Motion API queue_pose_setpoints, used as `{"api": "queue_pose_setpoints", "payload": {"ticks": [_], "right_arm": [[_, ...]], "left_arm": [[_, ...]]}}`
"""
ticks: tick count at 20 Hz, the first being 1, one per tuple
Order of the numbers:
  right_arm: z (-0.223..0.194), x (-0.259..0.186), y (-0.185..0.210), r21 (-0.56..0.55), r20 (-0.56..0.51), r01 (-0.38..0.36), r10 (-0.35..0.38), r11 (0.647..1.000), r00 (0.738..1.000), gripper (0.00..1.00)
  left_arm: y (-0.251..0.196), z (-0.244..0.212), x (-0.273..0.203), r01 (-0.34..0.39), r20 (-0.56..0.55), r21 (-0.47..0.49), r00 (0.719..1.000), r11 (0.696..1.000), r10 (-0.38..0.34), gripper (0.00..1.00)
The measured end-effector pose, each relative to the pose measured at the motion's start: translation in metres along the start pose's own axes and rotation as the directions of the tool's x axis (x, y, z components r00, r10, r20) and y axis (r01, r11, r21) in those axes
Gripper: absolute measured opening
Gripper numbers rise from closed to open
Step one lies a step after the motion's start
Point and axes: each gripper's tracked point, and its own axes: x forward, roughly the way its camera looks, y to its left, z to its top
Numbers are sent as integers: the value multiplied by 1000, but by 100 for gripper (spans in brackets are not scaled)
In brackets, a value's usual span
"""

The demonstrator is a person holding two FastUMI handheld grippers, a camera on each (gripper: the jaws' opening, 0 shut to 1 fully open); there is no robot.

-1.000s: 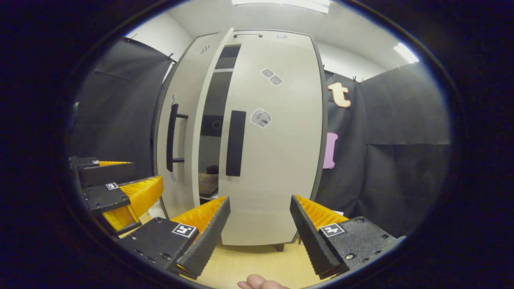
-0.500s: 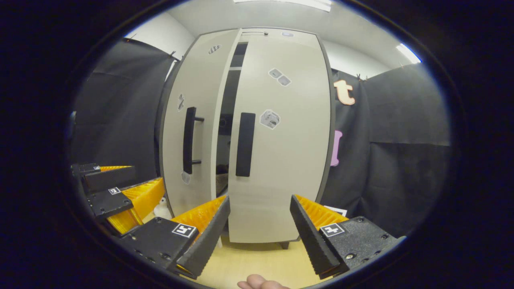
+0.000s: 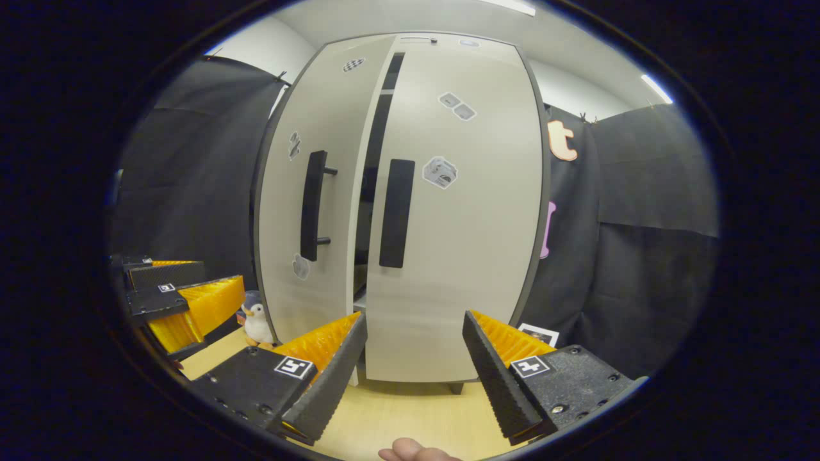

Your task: Grab one shoe with the right hand and put it into the shoe cabinet, grab the other shoe with the left hand and put it into the shoe cabinet; then close the right door with the right hand and the left door with the left hand.

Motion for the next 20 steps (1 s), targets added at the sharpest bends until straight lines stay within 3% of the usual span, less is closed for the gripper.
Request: {"api": "queue_pose_setpoints", "payload": {"ticks": [6,14,20], "right_arm": [[-6,8,3,19,-22,10,-9,1000,1000,97],[-21,13,5,37,-62,3,-1,999,998,97],[-19,11,5,9,-55,-2,2,1000,998,97]], "left_arm": [[12,-6,3,-13,-24,16,1000,1000,13,94],[-8,-26,9,70,-90,22,994,997,-68,94],[-2,-27,3,51,-74,47,996,998,-47,94]]}}
